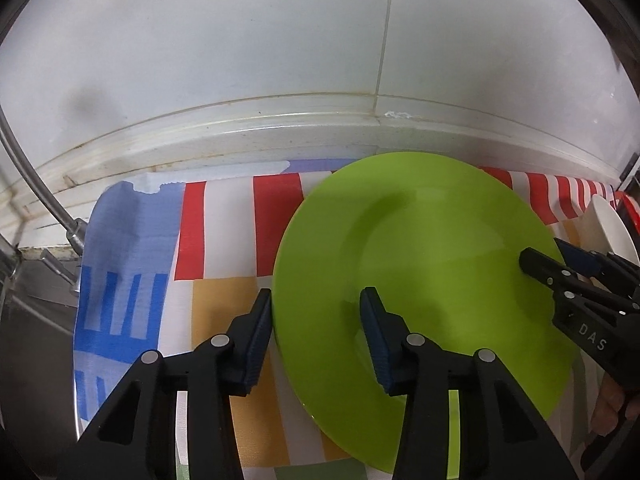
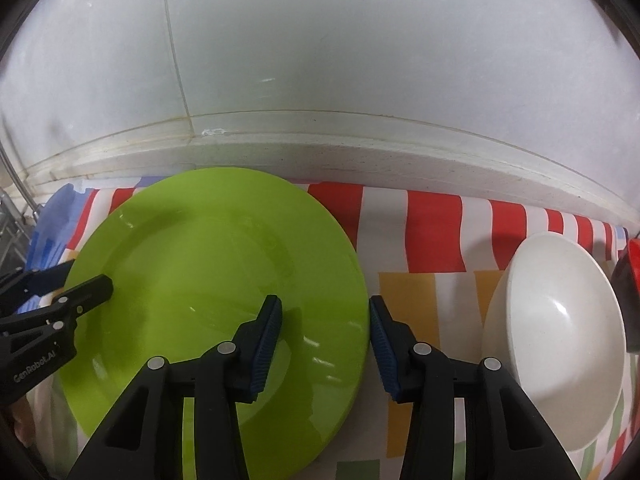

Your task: Organize plates and bowls

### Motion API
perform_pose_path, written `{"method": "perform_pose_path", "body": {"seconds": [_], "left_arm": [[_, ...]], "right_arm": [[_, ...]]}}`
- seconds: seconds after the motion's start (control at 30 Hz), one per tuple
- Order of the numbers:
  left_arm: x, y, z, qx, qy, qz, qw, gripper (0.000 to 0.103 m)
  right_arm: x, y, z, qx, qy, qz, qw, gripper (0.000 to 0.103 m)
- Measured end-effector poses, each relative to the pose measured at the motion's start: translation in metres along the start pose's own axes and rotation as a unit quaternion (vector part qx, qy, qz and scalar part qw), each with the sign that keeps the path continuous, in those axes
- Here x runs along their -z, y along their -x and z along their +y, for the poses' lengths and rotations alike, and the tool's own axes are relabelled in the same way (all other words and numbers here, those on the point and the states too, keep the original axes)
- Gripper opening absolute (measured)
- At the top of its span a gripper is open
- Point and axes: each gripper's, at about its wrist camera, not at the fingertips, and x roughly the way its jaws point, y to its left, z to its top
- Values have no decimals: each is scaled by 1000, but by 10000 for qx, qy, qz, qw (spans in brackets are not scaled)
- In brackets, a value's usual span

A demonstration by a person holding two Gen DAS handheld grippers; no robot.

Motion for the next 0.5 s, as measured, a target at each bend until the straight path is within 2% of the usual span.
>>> {"method": "perform_pose_path", "body": {"seconds": [0.23, 0.5], "left_arm": [[-1, 7, 3, -76, 63, -7, 10000, 40], [2, 33, 1, -145, 160, 16, 9998, 40]], "right_arm": [[-6, 1, -4, -2, -154, 15, 9999, 39], [-7, 24, -5, -43, -205, 44, 9998, 38]]}}
